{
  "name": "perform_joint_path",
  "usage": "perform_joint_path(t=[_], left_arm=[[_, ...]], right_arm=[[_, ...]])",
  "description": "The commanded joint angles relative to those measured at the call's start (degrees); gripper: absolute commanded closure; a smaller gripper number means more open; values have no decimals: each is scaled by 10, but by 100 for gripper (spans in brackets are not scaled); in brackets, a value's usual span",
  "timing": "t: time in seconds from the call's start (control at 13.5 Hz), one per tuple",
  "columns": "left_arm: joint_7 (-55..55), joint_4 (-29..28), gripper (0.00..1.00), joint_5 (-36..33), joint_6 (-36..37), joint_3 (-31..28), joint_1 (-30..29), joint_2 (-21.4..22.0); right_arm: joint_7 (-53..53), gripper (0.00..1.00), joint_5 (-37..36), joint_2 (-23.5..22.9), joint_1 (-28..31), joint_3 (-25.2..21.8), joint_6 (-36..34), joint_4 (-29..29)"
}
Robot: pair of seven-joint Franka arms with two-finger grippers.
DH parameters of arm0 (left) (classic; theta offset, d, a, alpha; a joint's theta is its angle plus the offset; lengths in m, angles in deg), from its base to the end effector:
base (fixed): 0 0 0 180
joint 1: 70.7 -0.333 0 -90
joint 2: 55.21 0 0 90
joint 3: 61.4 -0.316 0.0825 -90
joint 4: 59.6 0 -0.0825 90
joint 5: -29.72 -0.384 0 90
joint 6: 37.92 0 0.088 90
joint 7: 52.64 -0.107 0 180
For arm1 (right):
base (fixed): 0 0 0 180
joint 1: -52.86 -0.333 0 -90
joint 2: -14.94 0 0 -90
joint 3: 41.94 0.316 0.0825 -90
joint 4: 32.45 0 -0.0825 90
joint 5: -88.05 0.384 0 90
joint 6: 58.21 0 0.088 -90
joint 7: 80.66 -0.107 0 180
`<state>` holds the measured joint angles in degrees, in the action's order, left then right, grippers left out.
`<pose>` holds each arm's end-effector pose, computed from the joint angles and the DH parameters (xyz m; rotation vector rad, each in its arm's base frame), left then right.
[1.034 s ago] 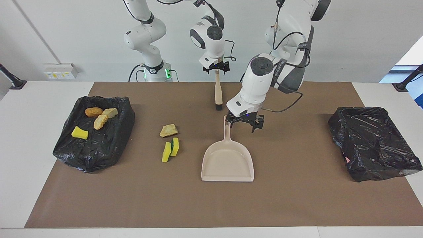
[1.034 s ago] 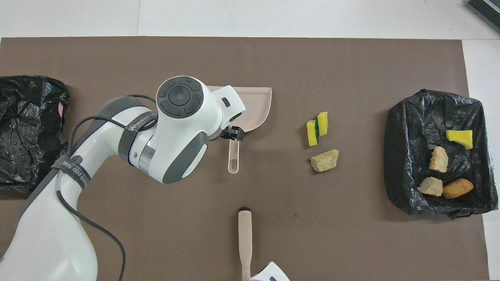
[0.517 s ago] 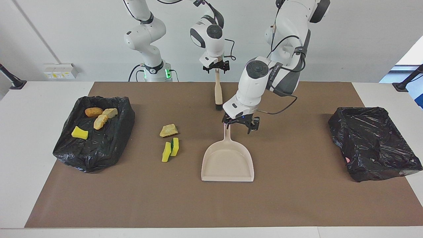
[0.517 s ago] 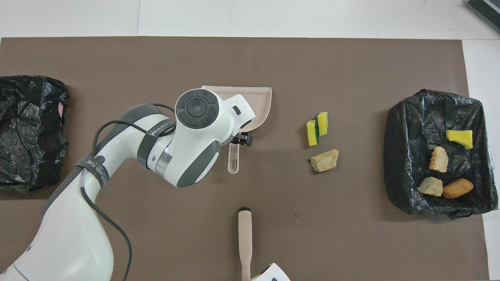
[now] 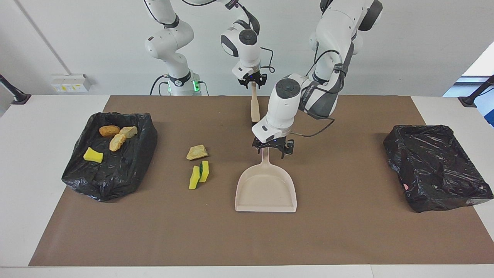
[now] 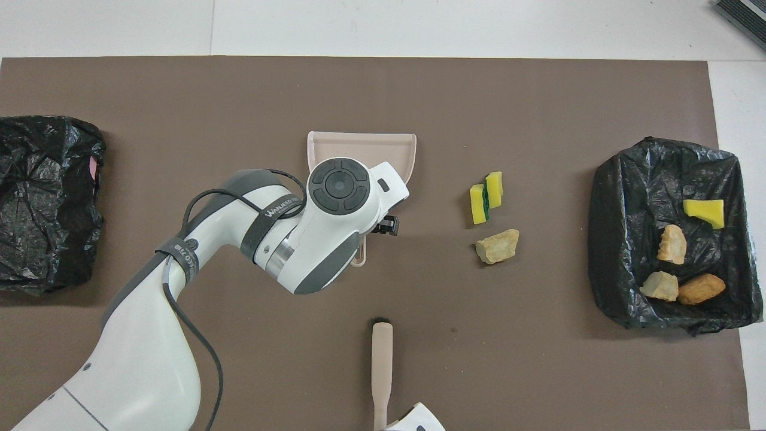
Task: Sweep and dump trash in bin
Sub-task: 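Move the dustpan with the left gripper while the right gripper grasps the brush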
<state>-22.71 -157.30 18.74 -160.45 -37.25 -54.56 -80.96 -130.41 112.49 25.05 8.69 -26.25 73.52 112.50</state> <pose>0.5295 -0.4006 0.3525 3.0899 -0.3765 0.0217 0.2147 0.3837 0.3328 -3.0053 0.1864 0.3692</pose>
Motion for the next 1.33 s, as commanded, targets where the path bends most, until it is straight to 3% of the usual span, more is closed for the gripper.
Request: perform_joint_path(t=[0.0, 0.15, 0.3, 0.59, 0.89, 1.03, 1.26], left_arm=[[12, -8, 55, -15, 0, 0, -2, 8], [6, -1, 79, -18, 18, 0, -7, 14], [-3, 2, 90, -19, 26, 0, -18, 28], [-123, 7, 94, -17, 83, 0, -36, 63], [-308, 9, 96, -13, 101, 0, -54, 63], [-344, 7, 96, -13, 113, 1, -59, 63], [-430, 7, 95, -13, 127, 1, -61, 65]], right_arm=[[-2, 100, 0, 12, 19, -2, -28, -20], [-2, 100, -22, 34, 40, -2, -65, -21], [20, 100, -58, 77, 78, -2, -139, -21], [148, 100, -121, 115, 188, -3, -249, -31], [213, 100, -245, 101, 284, -1, -265, -52], [255, 100, -317, 85, 325, -1, -257, -60], [315, 100, -393, 2, 405, -1, -239, -127]])
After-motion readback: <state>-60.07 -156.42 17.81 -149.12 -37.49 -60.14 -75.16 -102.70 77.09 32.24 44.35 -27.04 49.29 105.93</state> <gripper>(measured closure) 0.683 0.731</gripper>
